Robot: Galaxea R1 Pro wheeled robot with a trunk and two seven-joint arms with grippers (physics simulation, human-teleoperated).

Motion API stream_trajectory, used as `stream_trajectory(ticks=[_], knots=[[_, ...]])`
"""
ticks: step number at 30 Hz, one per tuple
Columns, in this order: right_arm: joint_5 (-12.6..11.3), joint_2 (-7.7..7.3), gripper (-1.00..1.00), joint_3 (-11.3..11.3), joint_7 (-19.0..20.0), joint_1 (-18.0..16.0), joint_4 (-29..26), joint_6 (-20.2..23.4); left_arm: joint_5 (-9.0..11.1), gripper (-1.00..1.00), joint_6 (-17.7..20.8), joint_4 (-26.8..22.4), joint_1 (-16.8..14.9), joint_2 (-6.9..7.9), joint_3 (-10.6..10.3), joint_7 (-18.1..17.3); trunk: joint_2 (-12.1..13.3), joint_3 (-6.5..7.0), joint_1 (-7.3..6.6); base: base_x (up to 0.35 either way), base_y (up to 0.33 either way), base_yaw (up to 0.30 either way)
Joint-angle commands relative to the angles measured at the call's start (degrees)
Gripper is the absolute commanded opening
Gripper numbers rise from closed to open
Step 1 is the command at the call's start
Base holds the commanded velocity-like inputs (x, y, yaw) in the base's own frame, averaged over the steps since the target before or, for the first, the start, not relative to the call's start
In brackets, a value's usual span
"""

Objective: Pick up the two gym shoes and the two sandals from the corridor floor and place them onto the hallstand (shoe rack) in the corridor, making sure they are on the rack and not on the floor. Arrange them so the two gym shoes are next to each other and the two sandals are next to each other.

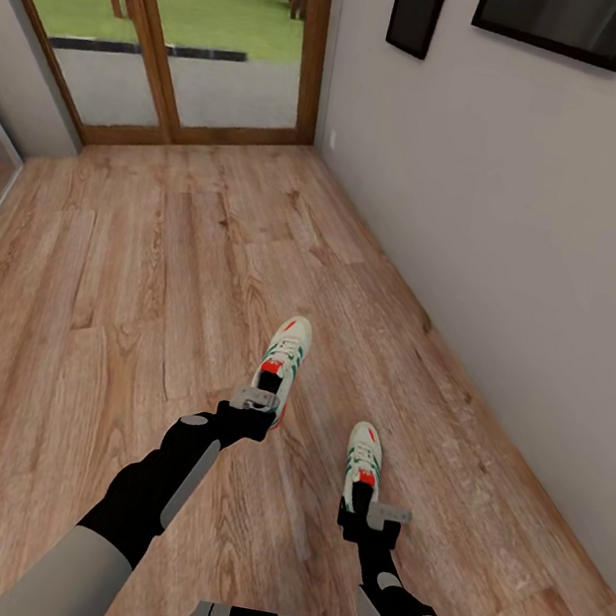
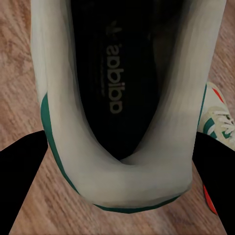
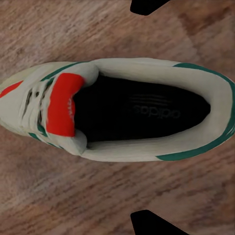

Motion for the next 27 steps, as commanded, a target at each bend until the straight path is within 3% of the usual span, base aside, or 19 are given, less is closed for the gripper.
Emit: stream_trajectory(ticks=[1,10,27], knots=[[0.6,0.02,1.00,-0.4,-0.3,0.0,0.0,-0.1,0.6,-1.00,0.3,-0.1,0.0,0.00,0.0,0.1,0.0,-0.04,-0.01,0.011,0.000,0.000],[0.6,0.03,1.00,-0.4,-0.3,0.0,0.1,-0.1,0.5,-1.00,0.3,-0.1,0.0,0.00,0.0,0.1,0.0,-0.04,-0.01,0.002,0.000,0.000],[0.6,0.02,1.00,-0.4,-0.3,0.0,0.1,-0.1,0.6,-1.00,0.3,-0.1,0.0,0.00,0.0,0.1,-0.2,-4.79,0.43,0.000,0.000,0.000]])
